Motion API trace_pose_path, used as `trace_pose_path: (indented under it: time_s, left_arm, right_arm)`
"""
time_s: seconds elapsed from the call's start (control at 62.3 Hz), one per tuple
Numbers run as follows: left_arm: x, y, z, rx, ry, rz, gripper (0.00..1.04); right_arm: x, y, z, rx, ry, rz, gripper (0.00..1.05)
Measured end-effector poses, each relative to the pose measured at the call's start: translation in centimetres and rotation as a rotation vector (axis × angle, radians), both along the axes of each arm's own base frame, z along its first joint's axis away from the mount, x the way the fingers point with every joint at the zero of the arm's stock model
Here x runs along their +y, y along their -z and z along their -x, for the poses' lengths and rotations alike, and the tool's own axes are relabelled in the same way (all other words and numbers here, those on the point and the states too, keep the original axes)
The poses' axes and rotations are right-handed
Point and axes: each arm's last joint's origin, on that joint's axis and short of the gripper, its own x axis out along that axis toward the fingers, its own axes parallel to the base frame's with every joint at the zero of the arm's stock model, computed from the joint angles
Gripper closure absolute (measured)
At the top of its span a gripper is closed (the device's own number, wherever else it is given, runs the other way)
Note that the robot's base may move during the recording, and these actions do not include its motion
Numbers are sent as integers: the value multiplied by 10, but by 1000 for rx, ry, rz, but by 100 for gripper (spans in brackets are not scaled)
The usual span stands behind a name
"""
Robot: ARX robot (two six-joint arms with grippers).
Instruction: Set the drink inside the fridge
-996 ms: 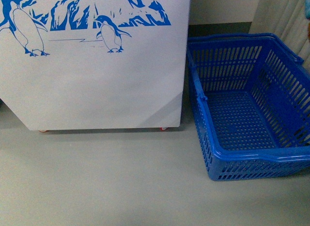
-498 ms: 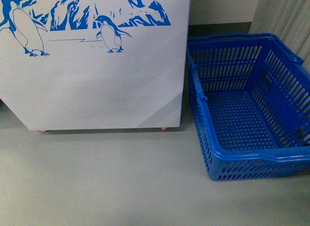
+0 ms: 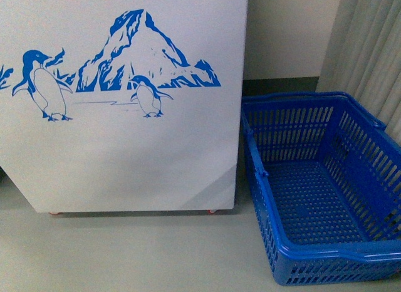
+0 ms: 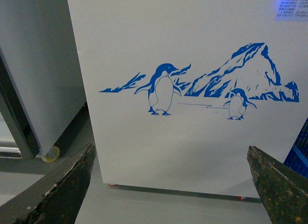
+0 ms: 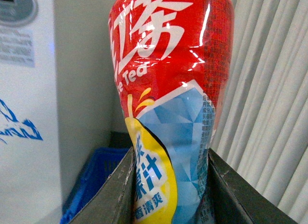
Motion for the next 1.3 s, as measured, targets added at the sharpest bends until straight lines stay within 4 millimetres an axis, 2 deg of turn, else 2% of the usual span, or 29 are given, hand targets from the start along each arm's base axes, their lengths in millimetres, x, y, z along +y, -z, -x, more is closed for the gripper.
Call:
trace_pose_path:
  time_s: [0.112,0.337,0.466,0.594,0.691,0.771,1.06,1.301]
  left_arm:
    - [0,0,0,0,0,0,8]
    - [0,0,0,0,0,0,8]
    - [0,0,0,0,0,0,8]
    - [0,0,0,0,0,0,8]
    - [0,0,0,0,0,0,8]
    - [0,0,0,0,0,0,8]
    - [0,0,0,0,0,0,8]
    - [0,0,0,0,0,0,8]
  right_arm:
    - [-8,-6,5,-53,27,-4,70]
    - [-7,1,4,-66,15,-26,70]
    - [-1,1,5,161,-38,-102,70]
    - [3,23,4,302,-60,-137,70]
    - [10,30,4,312,-1,-140,70]
    - [14,32,5,303,-52,-134,70]
    - [15,42,6,295,-46,-134,70]
    - [15,40,7,260,-52,-133,70]
